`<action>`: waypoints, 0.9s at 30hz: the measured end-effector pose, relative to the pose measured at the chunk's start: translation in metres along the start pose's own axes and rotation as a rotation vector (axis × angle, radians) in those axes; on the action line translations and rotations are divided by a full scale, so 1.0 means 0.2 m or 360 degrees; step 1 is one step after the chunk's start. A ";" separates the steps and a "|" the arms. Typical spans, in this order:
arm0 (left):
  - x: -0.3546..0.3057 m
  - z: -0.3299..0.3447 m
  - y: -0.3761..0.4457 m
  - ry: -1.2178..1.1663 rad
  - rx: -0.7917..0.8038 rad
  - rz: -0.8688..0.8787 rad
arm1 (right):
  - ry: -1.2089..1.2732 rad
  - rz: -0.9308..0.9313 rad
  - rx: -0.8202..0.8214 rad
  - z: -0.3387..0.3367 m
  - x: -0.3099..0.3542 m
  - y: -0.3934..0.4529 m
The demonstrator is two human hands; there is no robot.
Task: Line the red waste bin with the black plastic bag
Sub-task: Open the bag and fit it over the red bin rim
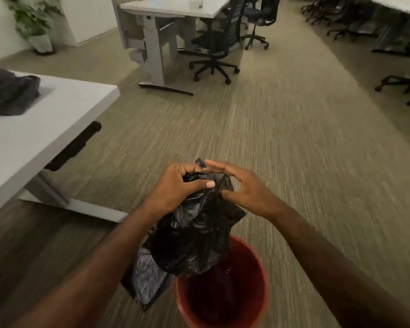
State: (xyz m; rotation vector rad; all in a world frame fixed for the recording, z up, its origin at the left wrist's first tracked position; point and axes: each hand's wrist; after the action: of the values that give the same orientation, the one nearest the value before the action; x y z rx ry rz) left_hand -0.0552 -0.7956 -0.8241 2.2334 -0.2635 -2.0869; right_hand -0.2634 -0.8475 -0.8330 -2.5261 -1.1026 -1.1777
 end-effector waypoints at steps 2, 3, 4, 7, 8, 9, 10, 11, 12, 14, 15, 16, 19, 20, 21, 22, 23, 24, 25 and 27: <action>0.12 -0.02 -0.04 0.0036 0.0028 0.0030 | -0.0075 -0.0031 0.0003 0.13 -0.08 -0.02; 0.18 -0.04 -0.06 0.0059 0.0015 0.0053 | -0.0093 -0.0037 -0.0021 0.19 -0.13 -0.03; 0.22 -0.06 -0.07 0.0074 -0.0009 0.0081 | -0.0079 -0.0039 -0.0043 0.25 -0.18 -0.05; 0.33 -0.11 -0.13 0.0140 -0.0032 0.0183 | 0.0123 -0.0024 -0.0052 0.38 -0.31 -0.14; 0.35 -0.12 -0.15 0.0166 -0.0017 0.0220 | 0.0196 -0.0028 -0.0025 0.42 -0.34 -0.17; 0.36 -0.14 -0.16 0.0193 -0.0009 0.0258 | 0.0239 -0.0022 0.0011 0.45 -0.36 -0.20; 0.37 -0.15 -0.17 0.0218 -0.0013 0.0297 | 0.0241 -0.0021 0.0049 0.48 -0.38 -0.22; 0.36 -0.17 -0.18 0.0247 -0.0025 0.0337 | 0.0221 -0.0022 0.0078 0.51 -0.39 -0.25; 0.35 -0.20 -0.19 0.0285 -0.0038 0.0372 | 0.0206 -0.0025 0.0112 0.53 -0.41 -0.27; 0.32 -0.25 -0.19 0.0377 -0.0052 0.0423 | 0.0224 -0.0001 0.0174 0.55 -0.41 -0.31; 0.30 -0.28 -0.20 0.0419 -0.0050 0.0428 | 0.0248 0.0016 0.0169 0.55 -0.40 -0.32; 0.28 -0.31 -0.21 0.0463 -0.0047 0.0425 | 0.0247 0.0034 0.0132 0.53 -0.39 -0.34; 0.21 -0.41 -0.24 0.0608 -0.0048 0.0391 | 0.0001 0.0091 -0.0240 0.40 -0.30 -0.35; 0.19 -0.44 -0.25 0.0610 -0.0050 0.0360 | -0.0062 0.0099 -0.0369 0.34 -0.25 -0.35; 0.17 -0.46 -0.25 0.0582 -0.0063 0.0327 | -0.0114 0.0115 -0.0476 0.28 -0.19 -0.35; 0.14 -0.47 -0.26 0.0559 -0.0095 0.0315 | -0.0167 0.0116 -0.0558 0.22 -0.13 -0.35; 0.12 -0.48 -0.27 0.0562 -0.0153 0.0343 | -0.0229 0.0112 -0.0630 0.16 -0.06 -0.36; 0.09 -0.48 -0.27 0.0622 -0.0242 0.0418 | -0.0278 0.0094 -0.0689 0.11 0.01 -0.38; 0.06 -0.48 -0.29 0.0687 -0.0332 0.0508 | -0.0313 0.0053 -0.0741 0.07 0.09 -0.40; 0.01 -0.45 -0.37 0.0681 -0.0523 0.0651 | -0.0336 -0.0035 -0.0812 0.02 0.25 -0.48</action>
State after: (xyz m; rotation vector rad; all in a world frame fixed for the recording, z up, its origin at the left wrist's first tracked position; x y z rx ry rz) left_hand 0.0409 -0.7296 -0.8328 2.1319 -0.2898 -1.3095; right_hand -0.3040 -0.7492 -0.8155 -3.0881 -0.9689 -1.3682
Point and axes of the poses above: each hand's wrist, its own y-axis towards the middle knuckle, its own z-axis out of the palm, x = y × z, and after that the axes turned 10 degrees about -y, right-handed
